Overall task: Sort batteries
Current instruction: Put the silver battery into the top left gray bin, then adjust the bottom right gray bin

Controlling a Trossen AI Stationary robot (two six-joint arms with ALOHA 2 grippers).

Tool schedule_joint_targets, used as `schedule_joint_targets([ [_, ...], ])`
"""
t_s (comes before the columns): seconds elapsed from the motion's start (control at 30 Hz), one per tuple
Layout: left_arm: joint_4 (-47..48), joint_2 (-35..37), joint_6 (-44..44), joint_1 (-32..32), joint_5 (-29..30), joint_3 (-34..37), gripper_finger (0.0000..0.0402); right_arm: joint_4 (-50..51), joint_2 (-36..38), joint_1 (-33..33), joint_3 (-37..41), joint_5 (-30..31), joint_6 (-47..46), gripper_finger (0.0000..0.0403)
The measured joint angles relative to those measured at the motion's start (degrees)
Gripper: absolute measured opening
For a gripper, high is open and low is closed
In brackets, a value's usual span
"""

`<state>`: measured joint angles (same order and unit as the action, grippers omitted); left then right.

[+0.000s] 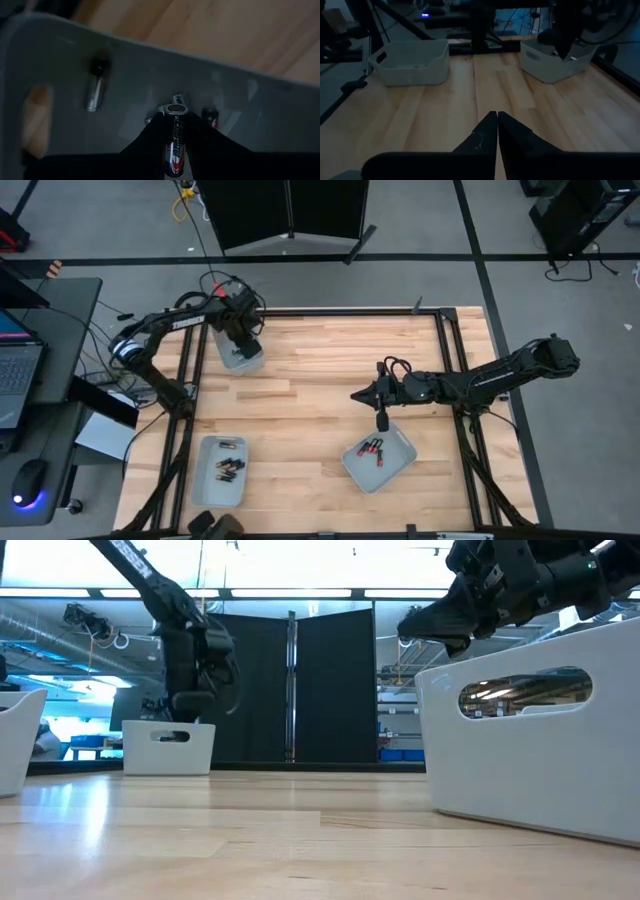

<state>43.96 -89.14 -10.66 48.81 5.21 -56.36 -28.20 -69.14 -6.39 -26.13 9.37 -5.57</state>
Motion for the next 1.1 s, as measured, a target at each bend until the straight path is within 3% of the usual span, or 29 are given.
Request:
schedule_joint_targets([
  [0.23,0.1,-4.6,-1.1,0.8,1.3,0.0,0.0058,1.8,0.0,0.0,0.0,0.0,-0.2,0.0014],
  [0.57,0.2,-1.3,-1.1,0.4,1.6,0.0,0.0115,2.9,0.1,0.8,-0.1,3.3,-0.2,0.0027],
  [0.73,-2.8,4.7,0.2,-1.6,1.3,0.3,0.0117,17.4,0.1,-0.5,-6.4,1.8,-3.8,0.0013],
  [0.87,-8.2,10.9,2.5,-5.1,-0.7,2.1,0.0118,30.4,-0.1,-4.8,-11.9,-3.5,-8.3,0.0009],
  [1.1,-14.0,20.2,6.9,-14.0,-1.4,5.0,0.0119,48.2,-0.1,-14.9,-15.9,-11.8,-26.4,0.0012],
])
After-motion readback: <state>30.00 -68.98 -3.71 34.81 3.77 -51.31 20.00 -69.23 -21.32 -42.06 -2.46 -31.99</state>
